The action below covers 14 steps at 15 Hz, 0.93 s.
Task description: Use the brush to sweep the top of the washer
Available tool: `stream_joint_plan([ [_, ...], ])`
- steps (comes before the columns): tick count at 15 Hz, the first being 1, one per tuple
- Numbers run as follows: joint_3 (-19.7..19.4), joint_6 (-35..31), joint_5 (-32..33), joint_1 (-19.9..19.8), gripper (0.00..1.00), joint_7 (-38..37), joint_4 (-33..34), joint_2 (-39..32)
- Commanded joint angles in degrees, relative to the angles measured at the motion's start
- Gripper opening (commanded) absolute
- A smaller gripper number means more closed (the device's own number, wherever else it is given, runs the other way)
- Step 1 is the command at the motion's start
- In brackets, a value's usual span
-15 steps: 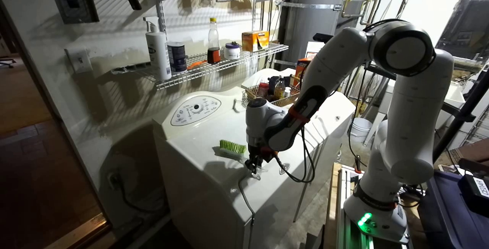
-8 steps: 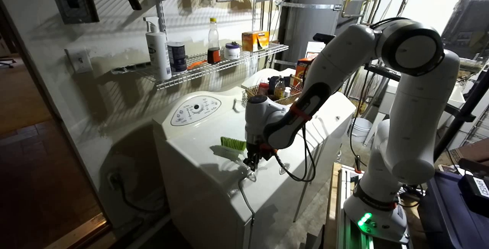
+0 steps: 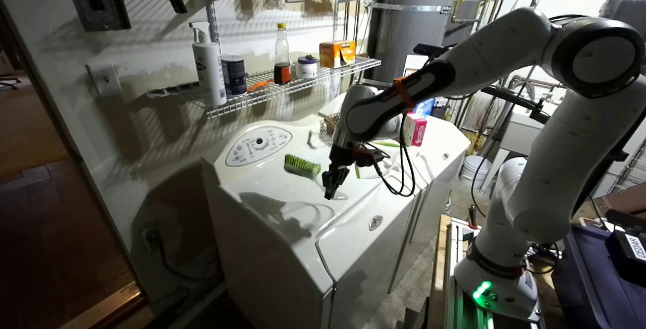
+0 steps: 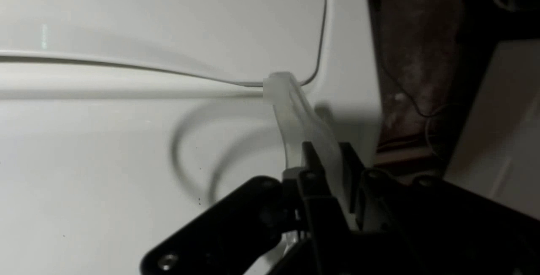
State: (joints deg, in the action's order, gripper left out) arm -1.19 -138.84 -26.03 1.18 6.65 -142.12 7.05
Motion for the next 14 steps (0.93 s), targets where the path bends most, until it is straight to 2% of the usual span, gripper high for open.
stream_joint_plan([
  [1,-6.15,6.95,-12.31,-0.96,0.04,15.35,0.46,3.55],
  [5,-14.22,16.46,-23.51,-4.61,0.04,32.26,1.4,0.83],
  [7,-16.64,22.47,-28.28,-6.9,0.04,39.39,2.55,-2.1],
  [10,-17.59,31.15,-35.51,-9.87,0.04,47.43,4.37,-7.29],
  [11,-15.84,26.59,-30.57,-10.63,0.15,42.65,1.42,-2.64],
  [14,-15.87,29.4,-33.6,-11.5,0.15,46.15,2.86,-6.24],
])
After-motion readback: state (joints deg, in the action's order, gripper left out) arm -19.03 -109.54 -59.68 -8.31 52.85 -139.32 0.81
